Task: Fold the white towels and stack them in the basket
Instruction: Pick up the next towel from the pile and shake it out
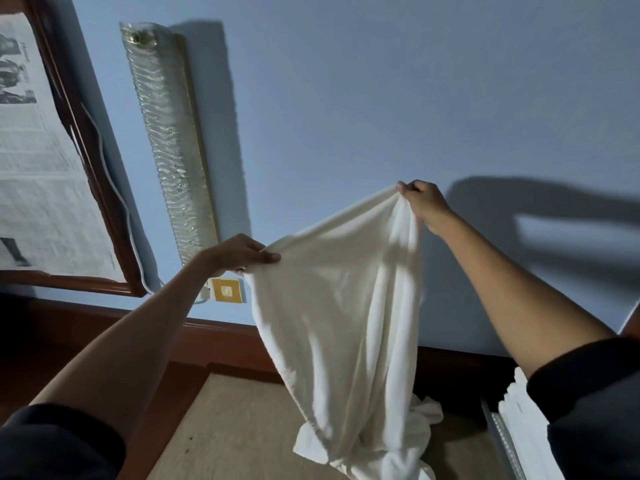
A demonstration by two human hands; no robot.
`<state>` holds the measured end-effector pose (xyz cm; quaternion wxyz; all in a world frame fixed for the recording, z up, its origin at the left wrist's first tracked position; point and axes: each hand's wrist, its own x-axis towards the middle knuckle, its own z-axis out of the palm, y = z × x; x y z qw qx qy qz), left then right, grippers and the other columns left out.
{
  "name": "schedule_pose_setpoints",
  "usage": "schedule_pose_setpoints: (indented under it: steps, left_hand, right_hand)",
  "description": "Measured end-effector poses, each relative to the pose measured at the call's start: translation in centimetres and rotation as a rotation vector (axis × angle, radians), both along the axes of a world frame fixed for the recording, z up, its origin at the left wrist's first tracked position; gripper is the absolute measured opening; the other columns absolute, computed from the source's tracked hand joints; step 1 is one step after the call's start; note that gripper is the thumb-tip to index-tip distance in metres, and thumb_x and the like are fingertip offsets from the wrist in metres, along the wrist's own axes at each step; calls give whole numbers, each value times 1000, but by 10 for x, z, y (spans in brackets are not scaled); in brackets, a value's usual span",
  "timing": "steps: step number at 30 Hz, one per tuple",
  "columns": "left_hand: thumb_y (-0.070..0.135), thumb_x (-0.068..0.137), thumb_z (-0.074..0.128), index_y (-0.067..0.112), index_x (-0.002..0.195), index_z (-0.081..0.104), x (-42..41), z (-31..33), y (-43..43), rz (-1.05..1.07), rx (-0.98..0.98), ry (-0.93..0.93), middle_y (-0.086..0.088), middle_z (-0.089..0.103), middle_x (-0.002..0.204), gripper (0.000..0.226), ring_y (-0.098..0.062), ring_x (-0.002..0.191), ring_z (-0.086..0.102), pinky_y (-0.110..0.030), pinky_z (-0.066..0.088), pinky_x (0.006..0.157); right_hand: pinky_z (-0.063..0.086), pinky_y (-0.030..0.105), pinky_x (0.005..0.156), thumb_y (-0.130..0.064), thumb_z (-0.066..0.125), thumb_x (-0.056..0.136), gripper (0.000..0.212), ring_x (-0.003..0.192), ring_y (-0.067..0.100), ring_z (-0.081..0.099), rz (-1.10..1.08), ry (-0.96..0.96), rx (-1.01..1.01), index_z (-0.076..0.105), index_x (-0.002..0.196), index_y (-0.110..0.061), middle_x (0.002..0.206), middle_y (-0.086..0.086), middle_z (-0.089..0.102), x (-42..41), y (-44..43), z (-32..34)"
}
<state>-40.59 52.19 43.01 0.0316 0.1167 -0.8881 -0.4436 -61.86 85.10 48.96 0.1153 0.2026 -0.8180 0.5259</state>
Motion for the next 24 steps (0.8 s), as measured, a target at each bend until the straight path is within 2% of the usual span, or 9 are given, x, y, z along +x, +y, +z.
schedule_pose_setpoints:
  steps: [1,3,6,10,13,16,19,21,24]
  left_hand:
    - [52,74,86,23,69,81,1,0,-2,6,0,30,4,57,58,29,-9,53,49,-21,39,51]
    - [49,85,80,19,62,77,-3,1,-9,32,-37,97,0,51,56,38,-15,54,43,-26,34,54]
    - [51,93,70,-1,76,69,-14,3,-17,95,-134,193,-12,54,69,54,-21,68,48,-32,35,64]
    - [42,103,57,16,64,51,-24,12,-10,146,-312,287,-4,48,62,47,-23,64,46,-32,33,59]
    - [55,99,55,19,62,52,-25,17,-10,202,-412,334,-5,53,62,52,-27,64,50,-33,36,58]
    - [74,85,58,19,50,46,-20,24,-16,214,-448,299,4,39,47,67,-20,49,39,-32,28,54]
    - [69,87,67,18,46,33,-15,29,-16,184,-421,267,3,28,48,73,-16,47,29,-32,21,56]
    - [61,90,68,17,52,40,-11,32,-16,151,-382,247,-1,31,54,65,-15,50,32,-30,22,55]
    - [45,98,65,6,68,56,-3,33,-18,90,-311,204,-3,44,63,51,-13,58,42,-25,32,52]
  right_hand:
    - [29,32,57,-36,57,102,34,61,16,36,-27,1,8,49,81,-11,66,1,39,-2,6,-2]
    - [30,32,59,-37,57,101,38,66,20,39,-79,3,13,45,76,-12,67,2,41,-6,15,-6]
    - [31,33,59,-38,56,102,43,69,22,40,-112,1,12,39,69,-16,66,1,41,-6,23,-11]
    - [31,29,56,-38,54,102,42,66,20,38,-129,29,25,38,70,-15,66,1,40,1,28,-10]
    - [30,29,55,-37,53,103,44,65,19,36,-139,47,30,35,69,-16,65,0,38,4,31,-6]
    - [30,30,56,-36,53,103,46,68,22,38,-166,62,48,33,67,-16,65,0,39,7,37,-4]
    - [29,33,61,-37,52,103,45,76,24,42,-177,64,49,34,67,-17,66,1,41,6,41,-4]
    - [29,34,60,-36,52,103,45,77,24,42,-171,55,43,33,67,-17,66,0,40,5,42,-6]
    - [29,33,62,-35,51,104,44,78,24,42,-170,57,61,33,68,-17,67,0,39,4,45,-6]
